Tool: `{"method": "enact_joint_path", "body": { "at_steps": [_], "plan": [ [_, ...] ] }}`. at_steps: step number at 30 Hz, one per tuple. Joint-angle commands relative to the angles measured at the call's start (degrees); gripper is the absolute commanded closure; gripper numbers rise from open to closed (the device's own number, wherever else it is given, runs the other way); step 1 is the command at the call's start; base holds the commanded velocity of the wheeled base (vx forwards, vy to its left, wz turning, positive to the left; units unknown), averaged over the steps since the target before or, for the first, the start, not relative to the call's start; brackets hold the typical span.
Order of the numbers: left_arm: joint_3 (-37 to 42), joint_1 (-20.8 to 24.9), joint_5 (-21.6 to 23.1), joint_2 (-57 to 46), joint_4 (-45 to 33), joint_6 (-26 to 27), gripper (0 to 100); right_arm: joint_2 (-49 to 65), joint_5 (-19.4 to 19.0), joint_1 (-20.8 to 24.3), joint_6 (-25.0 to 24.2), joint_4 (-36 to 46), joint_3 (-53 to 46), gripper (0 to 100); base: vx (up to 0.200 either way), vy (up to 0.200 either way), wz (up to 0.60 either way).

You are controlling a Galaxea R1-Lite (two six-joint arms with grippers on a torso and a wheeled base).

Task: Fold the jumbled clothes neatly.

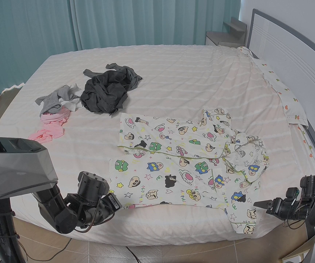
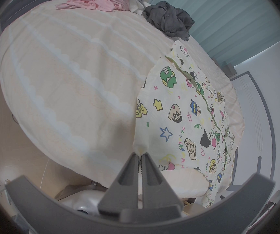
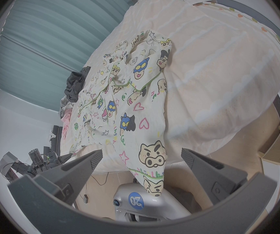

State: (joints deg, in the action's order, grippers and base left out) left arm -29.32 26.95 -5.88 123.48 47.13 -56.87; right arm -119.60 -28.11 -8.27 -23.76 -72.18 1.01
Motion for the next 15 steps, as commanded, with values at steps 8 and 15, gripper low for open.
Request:
{"method": "enact_joint_path", "body": {
  "at_steps": [8, 15],
  "plan": [
    [3.92, -1.99, -0.01, -2.28, 0.16, 0.09, 100, -3.8, 0.43, 1.76, 1.44, -0.24, -1.01, 0, 0.0, 0.0, 0.0],
    [4.18, -1.73, -0.01, -2.37, 0.51, 0.0, 100, -9.33, 1.3, 6.6, 1.61, -6.04, -1.01, 0, 0.0, 0.0, 0.0]
  ]
}}
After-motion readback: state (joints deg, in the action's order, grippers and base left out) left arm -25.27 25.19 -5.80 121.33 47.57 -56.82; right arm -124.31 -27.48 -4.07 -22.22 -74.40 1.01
